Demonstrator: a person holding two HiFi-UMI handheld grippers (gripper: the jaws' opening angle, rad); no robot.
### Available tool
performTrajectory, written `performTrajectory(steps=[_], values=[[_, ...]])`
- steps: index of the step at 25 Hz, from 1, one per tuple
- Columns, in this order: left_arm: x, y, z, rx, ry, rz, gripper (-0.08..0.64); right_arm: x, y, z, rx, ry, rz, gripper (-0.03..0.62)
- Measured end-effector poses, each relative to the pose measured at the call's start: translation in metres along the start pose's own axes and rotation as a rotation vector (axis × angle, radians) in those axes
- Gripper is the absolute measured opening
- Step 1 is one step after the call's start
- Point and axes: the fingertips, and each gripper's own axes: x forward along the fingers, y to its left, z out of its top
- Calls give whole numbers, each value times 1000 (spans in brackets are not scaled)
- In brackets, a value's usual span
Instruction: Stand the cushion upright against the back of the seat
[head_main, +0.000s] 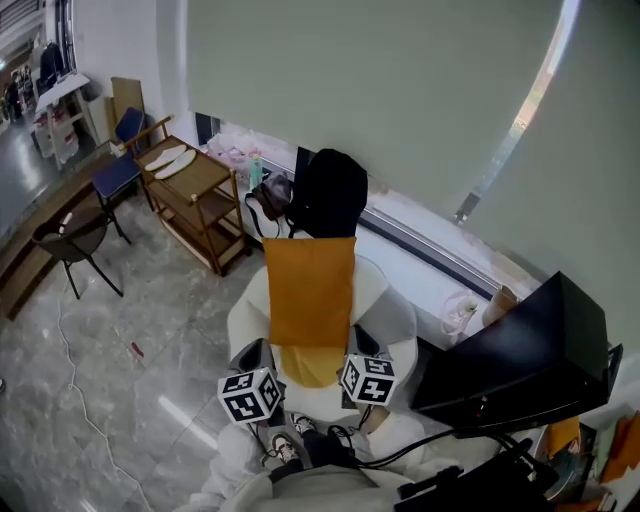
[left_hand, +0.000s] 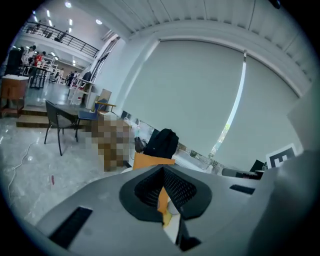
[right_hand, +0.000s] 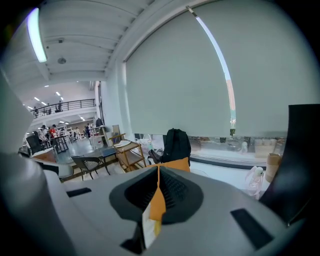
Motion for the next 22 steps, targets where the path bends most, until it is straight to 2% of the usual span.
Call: performTrajectory(steps=[4,10,15,18,22], values=[[0,-20,-1,52,8,-35,-5,-12,-7,-3,-7,24,-18,66],[0,-42,-6,110,31,-62,-5,-19,-11,-6,7,28,-2,66],[-1,-45,-8,137,48,-31,-5,-17,-1,-1,38,25,51,66],[6,-59,-4,152,48,-31,-5,-18,1,14,48,-2,95,66],[9,-80,-5,174,42,-35,-5,-19,-8,13,70,8,115,66]])
